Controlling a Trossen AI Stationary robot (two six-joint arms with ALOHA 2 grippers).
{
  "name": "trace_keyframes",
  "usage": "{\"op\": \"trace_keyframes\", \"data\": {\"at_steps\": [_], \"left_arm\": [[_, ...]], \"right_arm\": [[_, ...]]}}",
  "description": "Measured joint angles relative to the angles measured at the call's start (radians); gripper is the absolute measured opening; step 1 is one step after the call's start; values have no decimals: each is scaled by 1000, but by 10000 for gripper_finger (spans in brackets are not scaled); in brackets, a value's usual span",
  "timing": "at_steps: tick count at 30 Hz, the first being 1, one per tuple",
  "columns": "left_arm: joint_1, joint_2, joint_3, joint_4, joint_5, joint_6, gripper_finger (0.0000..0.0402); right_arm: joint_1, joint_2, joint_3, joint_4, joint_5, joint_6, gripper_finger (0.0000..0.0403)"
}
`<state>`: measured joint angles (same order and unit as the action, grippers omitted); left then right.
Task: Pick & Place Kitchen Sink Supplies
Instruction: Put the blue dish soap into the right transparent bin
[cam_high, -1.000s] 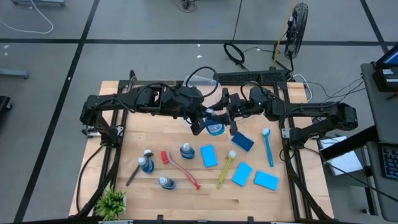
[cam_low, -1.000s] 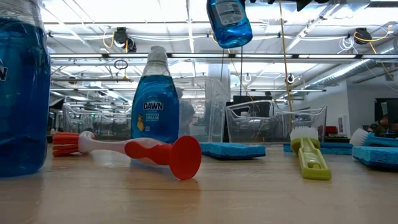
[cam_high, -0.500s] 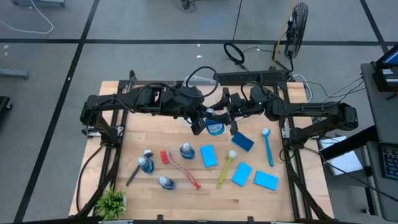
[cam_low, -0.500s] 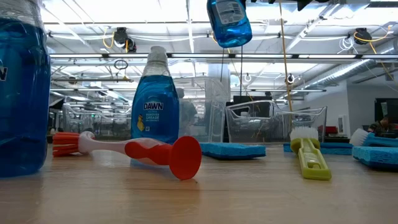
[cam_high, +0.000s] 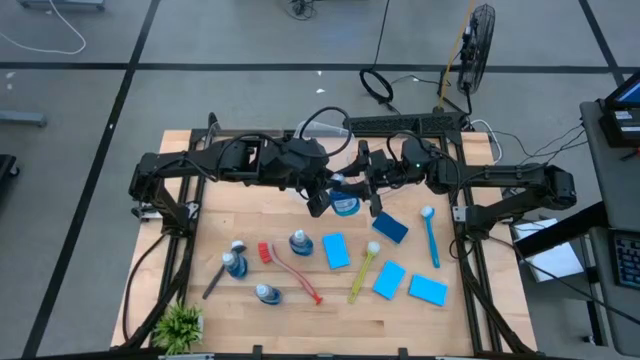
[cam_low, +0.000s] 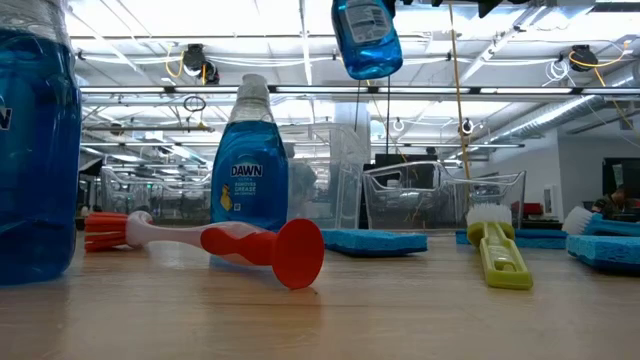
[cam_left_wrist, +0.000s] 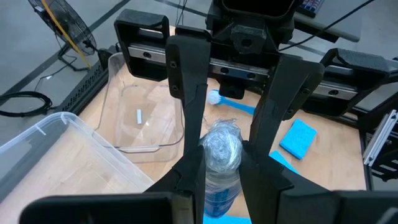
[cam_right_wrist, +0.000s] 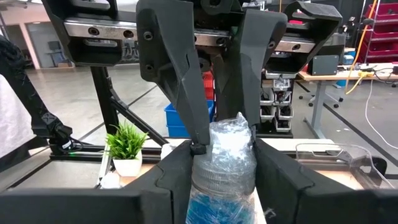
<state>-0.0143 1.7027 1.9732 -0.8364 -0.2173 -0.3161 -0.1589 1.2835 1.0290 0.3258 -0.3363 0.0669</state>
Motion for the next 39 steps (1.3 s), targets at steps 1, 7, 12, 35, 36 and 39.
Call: {"op": "trace_keyframes", "data": {"at_steps": [1, 7, 12, 35, 36, 39], "left_arm": [[0, 0, 0, 0, 0, 0, 80], [0, 0, 0, 0, -15, -7, 84], [1, -1, 0, 32, -31, -5, 114], [7, -43, 2, -80, -138, 45, 71], [7, -52, 2, -107, -161, 41, 71], [6, -67, 2, -150, -220, 19, 71]], "right_arm": [[0, 0, 0, 0, 0, 0, 130], [-8, 1, 0, -1, -2, 0, 126], [-8, 2, -1, -17, -2, -1, 124], [-64, -70, -3, -107, 48, -50, 123], [-70, -83, -3, -123, 48, -54, 123], [-88, -117, -3, -156, 50, -74, 123]]}}
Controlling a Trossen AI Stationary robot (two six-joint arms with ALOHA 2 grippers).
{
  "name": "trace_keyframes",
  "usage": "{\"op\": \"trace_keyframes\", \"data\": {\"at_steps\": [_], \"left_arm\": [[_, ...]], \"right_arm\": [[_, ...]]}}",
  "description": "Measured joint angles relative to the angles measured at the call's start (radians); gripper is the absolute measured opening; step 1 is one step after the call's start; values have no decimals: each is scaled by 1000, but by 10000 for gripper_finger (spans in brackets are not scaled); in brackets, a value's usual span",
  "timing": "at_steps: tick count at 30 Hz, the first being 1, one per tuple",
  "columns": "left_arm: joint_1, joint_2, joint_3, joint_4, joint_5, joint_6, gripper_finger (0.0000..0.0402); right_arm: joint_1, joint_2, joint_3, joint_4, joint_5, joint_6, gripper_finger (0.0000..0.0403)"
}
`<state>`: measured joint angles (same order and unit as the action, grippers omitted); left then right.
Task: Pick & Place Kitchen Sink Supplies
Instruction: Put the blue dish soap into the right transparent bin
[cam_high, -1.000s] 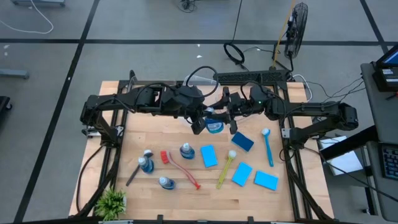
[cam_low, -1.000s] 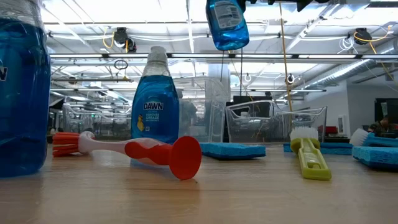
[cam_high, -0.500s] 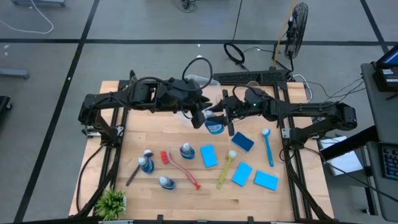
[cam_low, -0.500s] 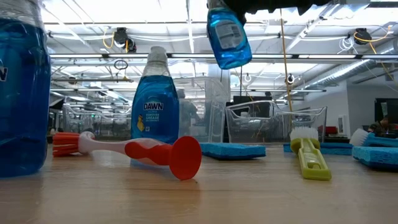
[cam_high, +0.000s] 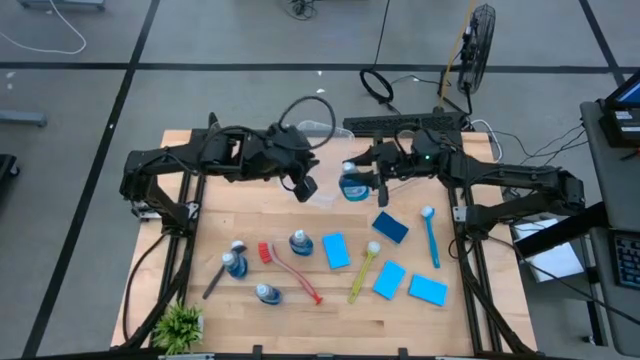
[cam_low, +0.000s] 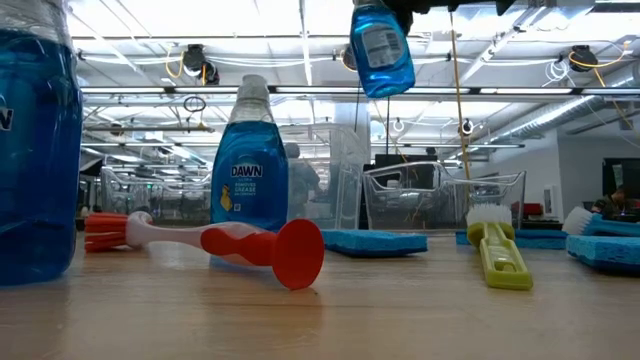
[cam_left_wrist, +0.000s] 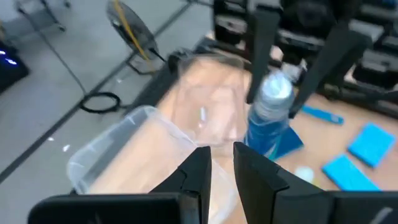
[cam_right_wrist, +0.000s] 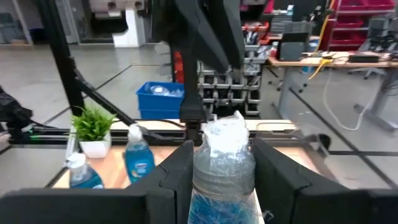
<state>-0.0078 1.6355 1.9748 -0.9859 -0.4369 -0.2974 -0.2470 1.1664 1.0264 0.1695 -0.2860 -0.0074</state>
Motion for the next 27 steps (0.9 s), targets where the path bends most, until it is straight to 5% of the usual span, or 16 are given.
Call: {"op": "trace_keyframes", "data": {"at_steps": [16, 27], "left_arm": [[-8, -58, -1, -147, -110, -90, 72], [-28, -58, -1, -293, -228, -214, 72]], "right_arm": [[-111, -247, 1, -296, 145, -190, 123], [-128, -352, 1, -391, 456, -245, 123]]}}
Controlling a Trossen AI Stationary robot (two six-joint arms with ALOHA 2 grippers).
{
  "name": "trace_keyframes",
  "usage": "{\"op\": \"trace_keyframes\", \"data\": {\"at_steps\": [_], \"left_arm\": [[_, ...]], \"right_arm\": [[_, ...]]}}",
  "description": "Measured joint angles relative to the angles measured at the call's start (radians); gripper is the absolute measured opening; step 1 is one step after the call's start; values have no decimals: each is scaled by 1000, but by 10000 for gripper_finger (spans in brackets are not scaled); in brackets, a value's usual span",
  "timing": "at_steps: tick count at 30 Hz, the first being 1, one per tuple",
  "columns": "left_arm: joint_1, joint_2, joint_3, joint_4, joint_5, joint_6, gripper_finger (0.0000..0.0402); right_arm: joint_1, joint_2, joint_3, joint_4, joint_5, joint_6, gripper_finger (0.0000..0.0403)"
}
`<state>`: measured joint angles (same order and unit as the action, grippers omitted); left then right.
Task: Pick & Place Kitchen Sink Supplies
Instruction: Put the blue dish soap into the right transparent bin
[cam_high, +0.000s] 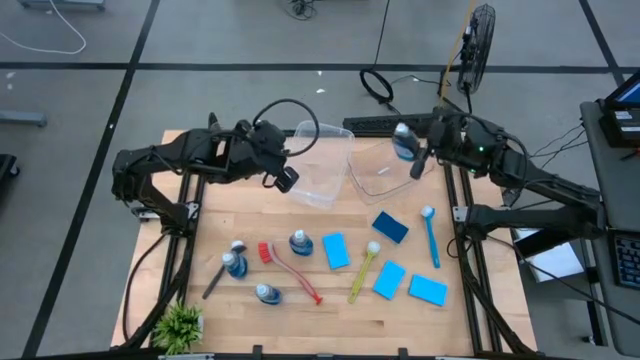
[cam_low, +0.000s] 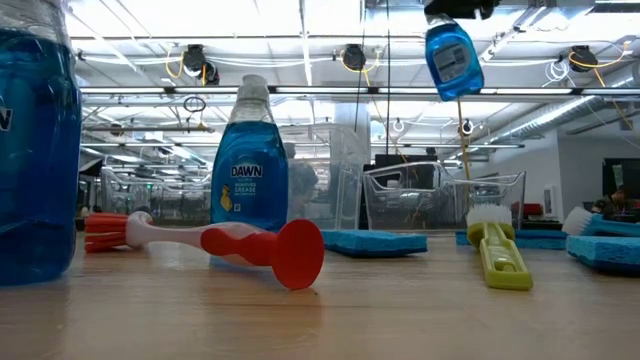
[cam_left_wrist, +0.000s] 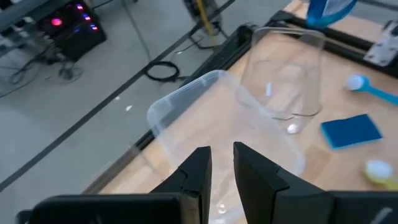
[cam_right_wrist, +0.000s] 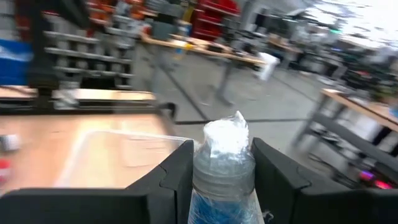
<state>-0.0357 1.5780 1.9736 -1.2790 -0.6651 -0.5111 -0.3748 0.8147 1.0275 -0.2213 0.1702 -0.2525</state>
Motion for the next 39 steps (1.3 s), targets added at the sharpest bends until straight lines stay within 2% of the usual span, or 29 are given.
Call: {"op": "trace_keyframes", "data": {"at_steps": [7, 18, 21, 29, 32, 34, 39], "left_arm": [[-6, -6, 0, -93, -63, -23, 72], [3, -27, -22, -160, -90, -8, 72], [3, -97, -128, -91, -94, -23, 72], [3, -374, -574, 315, -33, 6, 72], [3, -460, -713, 443, -12, 26, 72], [3, -509, -788, 511, -2, 47, 72], [3, -623, -942, 638, 43, 85, 72]], "right_arm": [[0, -5, 0, -1, 168, 4, 123], [1, 11, -6, 17, 173, 47, 123], [1, 13, -39, 33, 173, 57, 123], [0, 8, -136, 140, 179, 69, 123], [1, 9, -168, 170, 220, 85, 123], [-1, 8, -193, 204, 250, 97, 123], [-24, 8, -264, 295, 252, 139, 123]]}}
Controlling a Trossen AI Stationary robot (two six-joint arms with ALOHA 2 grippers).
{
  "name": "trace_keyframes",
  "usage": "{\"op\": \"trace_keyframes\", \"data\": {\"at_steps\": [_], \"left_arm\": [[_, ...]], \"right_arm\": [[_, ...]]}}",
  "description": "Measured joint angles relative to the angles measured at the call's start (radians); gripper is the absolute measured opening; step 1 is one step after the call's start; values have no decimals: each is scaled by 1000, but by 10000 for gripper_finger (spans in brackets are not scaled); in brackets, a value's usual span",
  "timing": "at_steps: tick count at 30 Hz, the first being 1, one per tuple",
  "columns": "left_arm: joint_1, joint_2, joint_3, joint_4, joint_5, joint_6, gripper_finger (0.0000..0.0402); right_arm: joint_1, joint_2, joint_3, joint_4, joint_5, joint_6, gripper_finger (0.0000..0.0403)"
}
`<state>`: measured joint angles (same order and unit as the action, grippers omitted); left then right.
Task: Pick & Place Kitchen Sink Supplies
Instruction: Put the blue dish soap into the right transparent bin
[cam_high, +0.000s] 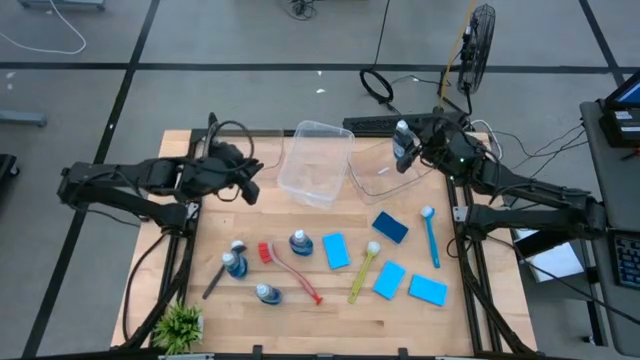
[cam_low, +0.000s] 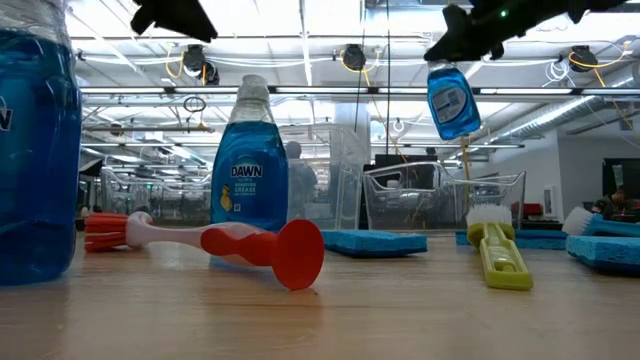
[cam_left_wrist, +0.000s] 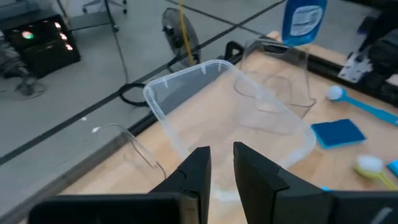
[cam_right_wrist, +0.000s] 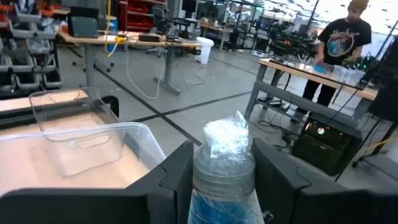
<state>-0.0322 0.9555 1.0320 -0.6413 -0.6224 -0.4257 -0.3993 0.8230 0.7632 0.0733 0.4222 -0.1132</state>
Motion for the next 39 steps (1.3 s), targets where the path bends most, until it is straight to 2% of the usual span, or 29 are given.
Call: {"op": "trace_keyframes", "data": {"at_steps": [7, 13, 29, 39], "left_arm": [[0, -162, -173, 126, 30, -4, 72], [0, -263, -261, 162, 59, 1, 72], [0, -430, -399, 167, 101, -2, 72], [0, -508, -450, 167, 101, -4, 72]], "right_arm": [[-42, 0, -101, 103, 1, 41, 123], [-94, 0, -201, 230, 1, 83, 123], [-211, 0, -473, 569, -8, 68, 123], [-217, 0, -542, 658, -25, 68, 123]]}}
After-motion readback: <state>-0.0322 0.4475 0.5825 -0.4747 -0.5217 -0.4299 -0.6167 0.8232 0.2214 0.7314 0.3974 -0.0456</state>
